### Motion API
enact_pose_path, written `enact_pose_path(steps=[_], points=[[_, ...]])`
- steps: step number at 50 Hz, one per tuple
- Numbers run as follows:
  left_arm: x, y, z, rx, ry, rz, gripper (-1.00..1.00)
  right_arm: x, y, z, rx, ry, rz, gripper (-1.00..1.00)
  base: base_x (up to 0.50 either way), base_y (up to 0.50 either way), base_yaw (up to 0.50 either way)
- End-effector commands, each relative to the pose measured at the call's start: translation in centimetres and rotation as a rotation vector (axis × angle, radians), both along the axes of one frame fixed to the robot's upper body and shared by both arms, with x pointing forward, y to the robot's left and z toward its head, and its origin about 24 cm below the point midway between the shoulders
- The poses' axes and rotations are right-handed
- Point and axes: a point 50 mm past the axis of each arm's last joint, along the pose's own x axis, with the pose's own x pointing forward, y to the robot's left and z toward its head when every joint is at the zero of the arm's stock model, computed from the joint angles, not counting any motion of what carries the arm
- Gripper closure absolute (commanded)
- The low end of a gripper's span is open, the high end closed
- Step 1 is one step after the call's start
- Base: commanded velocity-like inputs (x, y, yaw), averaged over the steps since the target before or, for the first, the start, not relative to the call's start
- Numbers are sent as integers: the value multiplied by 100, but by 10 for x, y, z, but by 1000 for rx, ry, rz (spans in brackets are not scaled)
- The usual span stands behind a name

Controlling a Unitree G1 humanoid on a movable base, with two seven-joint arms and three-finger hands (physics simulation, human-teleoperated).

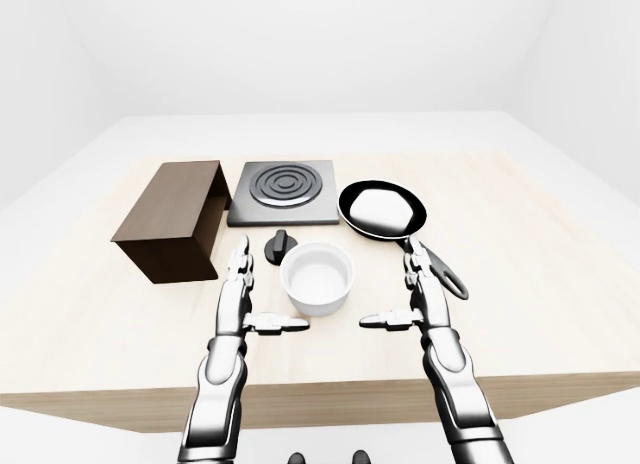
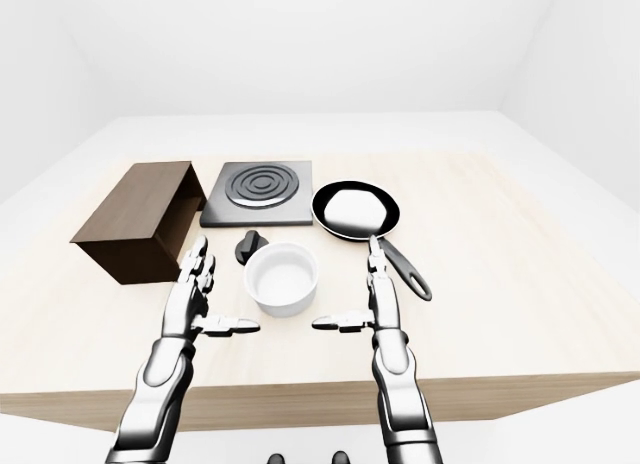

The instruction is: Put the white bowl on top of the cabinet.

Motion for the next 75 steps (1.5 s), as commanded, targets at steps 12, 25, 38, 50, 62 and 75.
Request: enact_pose_path(steps=[12,25,38,50,62,75], points=[[-16,-21,43,305,-166,89,-100,2,-10,8,18,-9,-33,-100,0,0,0],[-18,-46,66,582,-352,204,-100,0,-16,16,31,-21,-42,-100,0,0,0],[-3,-74,40,843,-335,135,-100,-1,-18,19,35,-22,-42,-100,0,0,0],[-5,-90,46,998,-396,92,-100,-1,-24,26,52,-45,-54,-100,0,0,0],[1,-99,36,1107,-374,33,-100,-3,-26,32,61,-72,-54,-100,0,0,0],[1,-105,30,1201,-348,-32,-100,-4,-27,35,67,-86,-51,-100,0,0,0]])
